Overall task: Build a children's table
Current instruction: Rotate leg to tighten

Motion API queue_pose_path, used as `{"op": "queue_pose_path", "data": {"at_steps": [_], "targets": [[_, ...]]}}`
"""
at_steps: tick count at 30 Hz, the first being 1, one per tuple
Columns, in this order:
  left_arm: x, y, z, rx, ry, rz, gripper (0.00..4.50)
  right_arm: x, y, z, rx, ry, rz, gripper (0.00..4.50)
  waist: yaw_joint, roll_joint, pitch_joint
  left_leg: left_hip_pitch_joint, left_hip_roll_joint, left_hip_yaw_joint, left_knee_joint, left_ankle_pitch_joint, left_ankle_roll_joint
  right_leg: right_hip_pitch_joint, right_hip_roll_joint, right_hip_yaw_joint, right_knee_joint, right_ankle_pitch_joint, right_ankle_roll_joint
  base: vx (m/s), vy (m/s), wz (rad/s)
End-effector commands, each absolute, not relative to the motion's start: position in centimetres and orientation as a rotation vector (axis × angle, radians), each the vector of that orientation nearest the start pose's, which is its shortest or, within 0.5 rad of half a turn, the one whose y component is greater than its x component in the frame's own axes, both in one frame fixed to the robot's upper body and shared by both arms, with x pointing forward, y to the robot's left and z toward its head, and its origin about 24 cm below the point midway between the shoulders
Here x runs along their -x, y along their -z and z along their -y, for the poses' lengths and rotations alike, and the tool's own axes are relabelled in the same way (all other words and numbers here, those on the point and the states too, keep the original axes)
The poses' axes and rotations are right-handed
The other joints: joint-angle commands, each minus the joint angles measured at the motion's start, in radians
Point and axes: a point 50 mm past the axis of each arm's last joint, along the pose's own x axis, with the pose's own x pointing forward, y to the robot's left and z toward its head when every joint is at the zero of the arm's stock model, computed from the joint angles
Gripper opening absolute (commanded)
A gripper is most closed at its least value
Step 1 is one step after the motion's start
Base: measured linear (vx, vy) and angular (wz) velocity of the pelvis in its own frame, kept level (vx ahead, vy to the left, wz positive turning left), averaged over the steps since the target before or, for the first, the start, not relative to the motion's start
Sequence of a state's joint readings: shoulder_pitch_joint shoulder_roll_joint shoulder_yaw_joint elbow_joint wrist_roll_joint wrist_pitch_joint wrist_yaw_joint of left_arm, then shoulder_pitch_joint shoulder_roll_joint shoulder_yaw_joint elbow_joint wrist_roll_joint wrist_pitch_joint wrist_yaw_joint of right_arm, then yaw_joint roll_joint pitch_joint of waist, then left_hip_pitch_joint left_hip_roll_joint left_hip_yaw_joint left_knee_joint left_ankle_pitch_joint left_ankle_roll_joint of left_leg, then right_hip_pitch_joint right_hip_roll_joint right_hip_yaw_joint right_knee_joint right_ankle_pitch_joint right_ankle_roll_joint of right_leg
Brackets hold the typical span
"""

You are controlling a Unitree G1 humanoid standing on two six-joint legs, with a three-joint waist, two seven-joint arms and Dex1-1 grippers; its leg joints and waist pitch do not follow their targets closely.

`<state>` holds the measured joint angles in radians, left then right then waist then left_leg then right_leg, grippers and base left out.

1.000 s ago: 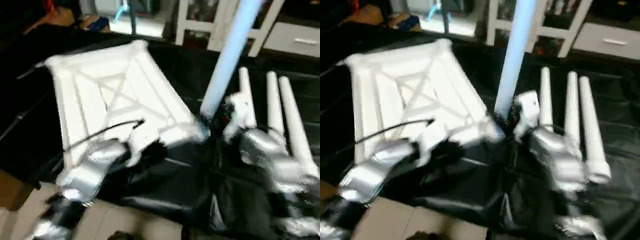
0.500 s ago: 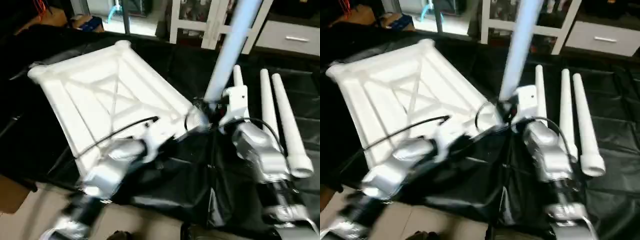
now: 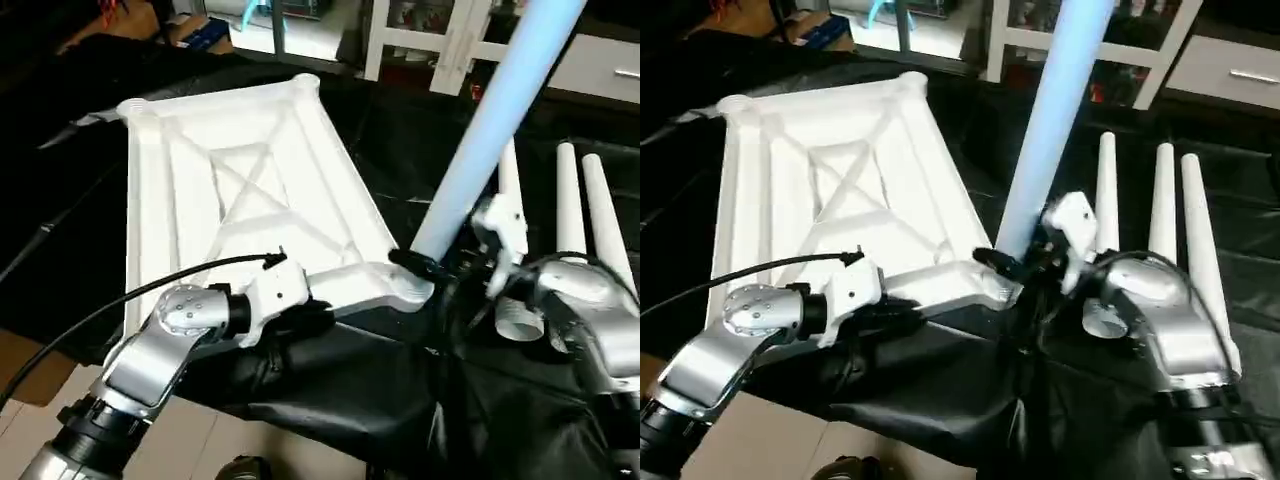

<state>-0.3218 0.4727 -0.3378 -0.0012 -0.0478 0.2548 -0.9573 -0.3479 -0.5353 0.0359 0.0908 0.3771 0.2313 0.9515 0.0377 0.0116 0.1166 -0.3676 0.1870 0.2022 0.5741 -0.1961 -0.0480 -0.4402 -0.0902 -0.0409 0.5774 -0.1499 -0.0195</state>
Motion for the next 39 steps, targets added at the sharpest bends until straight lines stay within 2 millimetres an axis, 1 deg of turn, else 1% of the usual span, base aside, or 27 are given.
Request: {"op": "queue_pose_path", "data": {"at_steps": [1, 2, 3, 4, 5, 7, 9, 10, 13, 15, 18, 21, 22, 24, 25, 26, 27, 28, 29, 31, 32, 33, 34, 35, 36, 37, 39], "targets": [[-26.3, -5.4, -12.9, -0.48, 1.251, -0.371, 0.0, -29.0, -11.8, 20.0, 0.178, -0.972, -0.078, 3.18, 0.0, -0.004, -0.057, 0.014, 0.039, -0.01, -0.063, -0.16, 0.114, 0.061, -0.038, 0.034, -0.053, -0.192, -0.255, 0.0, 0.0, 0.0], [-26.3, -5.5, -12.8, -0.478, 1.253, -0.368, 0.0, -28.9, -11.7, 19.9, 0.181, -0.978, -0.085, 3.18, -0.001, -0.004, -0.056, 0.015, 0.039, -0.01, -0.064, -0.175, 0.104, 0.06, -0.038, 0.034, -0.056, -0.213, -0.249, 0.0, 0.0, 0.0], [-26.3, -5.5, -12.7, -0.476, 1.255, -0.365, 0.0, -28.8, -11.5, 19.9, 0.172, -0.989, -0.094, 3.02, -0.001, -0.005, -0.057, 0.015, 0.038, -0.012, -0.065, -0.185, 0.089, 0.061, -0.038, 0.035, -0.057, -0.229, -0.238, 0.0, 0.0, 0.0], [-26.3, -5.5, -12.7, -0.474, 1.256, -0.364, 0.0, -28.8, -11.4, 19.8, 0.16, -0.993, -0.1, 2.93, -0.002, -0.006, -0.059, 0.016, 0.038, -0.011, -0.064, -0.18, 0.084, 0.059, -0.038, 0.036, -0.057, -0.223, -0.233, 0.0, 0.0, 0.0], [-26.3, -5.6, -12.6, -0.473, 1.258, -0.362, 0.0, -28.8, -11.4, 19.9, 0.147, -0.99, -0.104, 2.93, -0.003, -0.007, -0.058, 0.014, 0.037, -0.012, -0.064, -0.172, 0.086, 0.06, -0.037, 0.036, -0.055, -0.214, -0.233, 0.0, 0.0, 0.0], [-26.3, -5.6, -12.6, -0.469, 1.257, -0.358, 0.0, -28.9, -11.2, 19.9, 0.13, -0.978, -0.108, 2.81, -0.004, -0.004, -0.062, 0.012, 0.036, -0.013, -0.061, -0.137, 0.098, 0.062, -0.036, 0.035, -0.049, -0.165, -0.242, 0.0, 0.0, 0.0], [-26.3, -5.6, -12.6, -0.467, 1.258, -0.357, 0.0, -28.9, -11.2, 19.8, 0.125, -0.973, -0.109, 2.52, -0.003, -0.004, -0.064, 0.013, 0.036, -0.011, -0.059, -0.12, 0.107, 0.062, -0.035, 0.035, -0.046, -0.133, -0.253, 0.0, 0.0, 0.0], [-26.3, -5.6, -12.5, -0.466, 1.259, -0.357, 0.0, -29.0, -11.1, 19.8, 0.122, -0.971, -0.106, 2.52, -0.003, -0.004, -0.064, 0.012, 0.036, -0.011, -0.058, -0.117, 0.111, 0.062, -0.035, 0.035, -0.045, -0.125, -0.256, 0.0, 0.0, 0.0], [-26.1, -5.5, -12.4, -0.462, 1.275, -0.361, 0.0, -29.0, -11.0, 19.5, 0.091, -0.968, -0.102, 2.33, -0.004, -0.004, -0.062, 0.01, 0.035, -0.012, -0.059, -0.129, 0.112, 0.063, -0.036, 0.034, -0.047, -0.141, -0.256, 0.0, 0.0, 0.0], [-26.2, -5.6, -12.3, -0.462, 1.275, -0.358, 0.0, -29.1, -10.9, 19.5, 0.076, -0.958, -0.099, 2.13, -0.005, -0.005, -0.061, 0.01, 0.036, -0.013, -0.061, -0.15, 0.101, 0.063, -0.038, 0.034, -0.051, -0.181, -0.248, 0.0, 0.0, 0.0], [-26.2, -5.6, -12.2, -0.46, 1.276, -0.355, 0.0, -29.2, -10.9, 19.4, 0.056, -0.948, -0.097, 1.97, -0.006, -0.005, -0.061, 0.011, 0.036, -0.012, -0.061, -0.154, 0.094, 0.062, -0.037, 0.034, -0.052, -0.185, -0.243, 0.0, 0.0, 0.0], [-26.2, -5.4, -11.2, -0.465, 1.251, -0.365, 0.0, -30.2, -9.7, 19.4, 0.017, -0.791, -0.147, 1.88, -0.009, -0.001, -0.059, 0.009, 0.036, -0.014, -0.064, -0.158, 0.081, 0.061, -0.037, 0.034, -0.053, -0.197, -0.238, 0.0, 0.0, 0.0], [-26.3, -5.3, -10.9, -0.462, 1.237, -0.367, 0.0, -30.5, -9.3, 19.4, 0.019, -0.751, -0.166, 1.87, -0.011, -0.002, -0.059, 0.009, 0.036, -0.014, -0.064, -0.158, 0.075, 0.06, -0.036, 0.034, -0.052, -0.198, -0.238, 0.0, 0.0, 0.0], [-26.7, -5.3, -9.7, -0.437, 1.189, -0.366, 0.0, -31.3, -8.4, 19.1, -0.016, -0.633, -0.202, 1.86, -0.015, 0.0, -0.056, 0.01, 0.035, -0.014, -0.066, -0.182, 0.057, 0.058, -0.037, 0.033, -0.059, -0.244, -0.229, 0.0, 0.0, 0.0], [-27.0, -5.3, -8.7, -0.414, 1.141, -0.37, 0.0, -31.9, -7.7, 18.8, -0.057, -0.528, -0.225, 1.85, -0.018, 0.001, -0.056, 0.012, 0.034, -0.014, -0.067, -0.189, 0.043, 0.057, -0.037, 0.034, -0.061, -0.264, -0.222, 0.0, 0.0, 0.0], [-27.0, -5.3, -8.7, -0.414, 1.141, -0.37, 0.0, -31.9, -7.7, 18.8, -0.057, -0.528, -0.225, 1.85, -0.023, -0.002, -0.055, 0.006, 0.031, -0.016, -0.069, -0.205, 0.03, 0.058, -0.037, 0.033, -0.065, -0.293, -0.212, 0.0, 0.0, 0.0], [-27.6, -5.4, -7.1, -0.371, 1.059, -0.378, 0.0, -32.6, -6.7, 18.4, -0.117, -0.355, -0.263, 1.85, -0.026, -0.004, -0.056, 0.008, 0.03, -0.016, -0.068, -0.219, 0.022, 0.058, -0.038, 0.033, -0.068, -0.32, -0.197, 0.0, 0.0, 0.0], [-28.1, -5.5, -5.5, -0.33, 1.001, -0.374, 0.0, -33.0, -5.7, 17.5, -0.181, -0.263, -0.3, 1.85, -0.031, -0.001, -0.054, 0.007, 0.031, -0.015, -0.07, -0.225, 0.019, 0.052, -0.038, 0.035, -0.07, -0.331, -0.194, 0.0, 0.0, 0.0], [-28.2, -5.6, -5.0, -0.318, 0.99, -0.373, 0.0, -33.1, -5.5, 17.1, -0.2, -0.249, -0.31, 1.85, -0.032, -0.007, -0.051, 0.009, 0.027, -0.016, -0.07, -0.24, 0.005, 0.05, -0.035, 0.032, -0.078, -0.39, -0.173, 0.0, 0.0, 0.0], [-28.5, -5.7, -3.3, -0.294, 0.972, -0.361, 0.0, -33.3, -4.9, 15.5, -0.254, -0.226, -0.332, 1.85, -0.028, -0.007, -0.056, 0.013, 0.026, -0.02, -0.07, -0.259, -0.001, 0.05, -0.036, 0.03, -0.083, -0.412, -0.15, 0.0, 0.0, 0.0], [-28.5, -5.8, -3.0, -0.298, 0.983, -0.352, 0.0, -33.4, -4.9, 15.0, -0.249, -0.234, -0.325, 1.85, -0.03, -0.007, -0.051, 0.009, 0.026, -0.02, -0.074, -0.286, 0.005, 0.046, -0.033, 0.03, -0.086, -0.415, -0.137, 0.0, 0.0, 0.0], [-28.4, -5.9, -2.5, -0.314, 1.013, -0.333, 0.0, -33.8, -5.2, 13.9, -0.219, -0.264, -0.301, 1.85, -0.032, -0.009, -0.05, 0.01, 0.023, -0.023, -0.077, -0.327, 0.005, 0.043, -0.032, 0.024, -0.093, -0.471, -0.112, 0.0, 0.0, 0.0], [-28.4, -6.0, -2.6, -0.32, 1.021, -0.332, 0.0, -34.0, -5.4, 13.6, -0.198, -0.284, -0.289, 1.85, -0.031, -0.006, -0.049, 0.012, 0.023, -0.024, -0.078, -0.343, 0.003, 0.041, -0.034, 0.023, -0.096, -0.498, -0.1, 0.0, 0.0, 0.0], [-28.4, -6.0, -3.5, -0.339, 1.039, -0.32, 0.0, -34.1, -6.2, 13.7, -0.145, -0.338, -0.242, 1.85, -0.032, -0.008, -0.051, 0.011, 0.023, -0.028, -0.078, -0.356, 0.001, 0.043, -0.037, 0.022, -0.099, -0.521, -0.081, 0.0, 0.0, 0.0], [-28.4, -6.0, -3.7, -0.342, 1.043, -0.318, 0.0, -34.1, -6.4, 13.7, -0.136, -0.347, -0.233, 1.85, -0.032, -0.009, -0.053, 0.004, 0.023, -0.032, -0.081, -0.344, 0.004, 0.047, -0.037, 0.021, -0.096, -0.506, -0.073, 0.0, 0.0, 0.0], [-28.3, -5.9, -4.8, -0.353, 1.052, -0.327, 0.0, -33.9, -7.2, 14.0, -0.071, -0.43, -0.181, 1.85, -0.034, -0.009, -0.052, 0.001, 0.023, -0.031, -0.082, -0.343, 0.007, 0.047, -0.036, 0.021, -0.096, -0.498, -0.071, 0.0, 0.0, 0.0], [-28.3, -6.0, -5.9, -0.37, 1.067, -0.315, 0.0, -33.7, -8.0, 14.6, -0.026, -0.498, -0.139, 1.85, -0.031, -0.01, -0.053, 0.0, 0.025, -0.032, -0.081, -0.336, 0.022, 0.049, -0.039, 0.023, -0.095, -0.482, -0.074, 0.0, 0.0, 0.0]]}}
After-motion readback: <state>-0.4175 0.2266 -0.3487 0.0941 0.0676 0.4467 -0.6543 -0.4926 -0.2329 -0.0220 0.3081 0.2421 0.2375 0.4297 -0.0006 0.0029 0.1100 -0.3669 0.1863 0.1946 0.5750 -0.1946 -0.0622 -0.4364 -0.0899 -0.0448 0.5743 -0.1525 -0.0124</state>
